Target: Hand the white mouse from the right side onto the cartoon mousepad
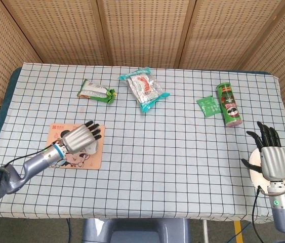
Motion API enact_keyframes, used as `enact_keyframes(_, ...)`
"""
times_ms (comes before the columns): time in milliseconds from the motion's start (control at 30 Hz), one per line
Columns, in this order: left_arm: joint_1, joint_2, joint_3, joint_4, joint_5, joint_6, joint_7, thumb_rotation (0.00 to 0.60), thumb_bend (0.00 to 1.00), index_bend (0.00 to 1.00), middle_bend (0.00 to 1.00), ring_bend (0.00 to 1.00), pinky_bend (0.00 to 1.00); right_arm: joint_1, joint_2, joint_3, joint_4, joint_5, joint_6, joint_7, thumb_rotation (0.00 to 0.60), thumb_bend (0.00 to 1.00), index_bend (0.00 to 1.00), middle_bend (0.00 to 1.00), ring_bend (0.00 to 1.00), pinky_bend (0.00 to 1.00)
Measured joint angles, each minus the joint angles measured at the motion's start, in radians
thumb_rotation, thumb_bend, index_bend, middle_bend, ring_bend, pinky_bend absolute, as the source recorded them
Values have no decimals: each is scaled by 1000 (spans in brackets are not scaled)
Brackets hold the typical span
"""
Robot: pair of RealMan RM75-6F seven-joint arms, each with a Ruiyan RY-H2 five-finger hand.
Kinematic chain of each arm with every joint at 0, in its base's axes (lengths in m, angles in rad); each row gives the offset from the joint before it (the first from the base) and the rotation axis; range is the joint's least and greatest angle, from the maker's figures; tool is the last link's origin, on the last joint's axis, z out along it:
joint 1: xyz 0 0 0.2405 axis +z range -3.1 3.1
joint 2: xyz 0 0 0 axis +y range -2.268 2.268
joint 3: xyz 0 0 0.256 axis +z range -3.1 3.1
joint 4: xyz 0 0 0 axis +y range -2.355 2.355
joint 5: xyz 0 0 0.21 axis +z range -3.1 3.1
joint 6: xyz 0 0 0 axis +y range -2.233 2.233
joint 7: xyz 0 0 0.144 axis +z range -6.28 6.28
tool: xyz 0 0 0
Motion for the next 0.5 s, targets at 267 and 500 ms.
enact_keyframes(267, 80, 7, 54, 177, 36, 72, -94, 600, 180, 564, 315, 174, 233, 1, -12, -5, 6, -8, 2, -28, 600, 181, 248, 74, 0, 28)
enact_keyframes(500, 113, -50, 87, 323, 80, 115, -149, 600, 180, 565, 315, 174, 231, 1, -14, -3, 12, -8, 3, -33, 600, 181, 247, 74, 0, 29)
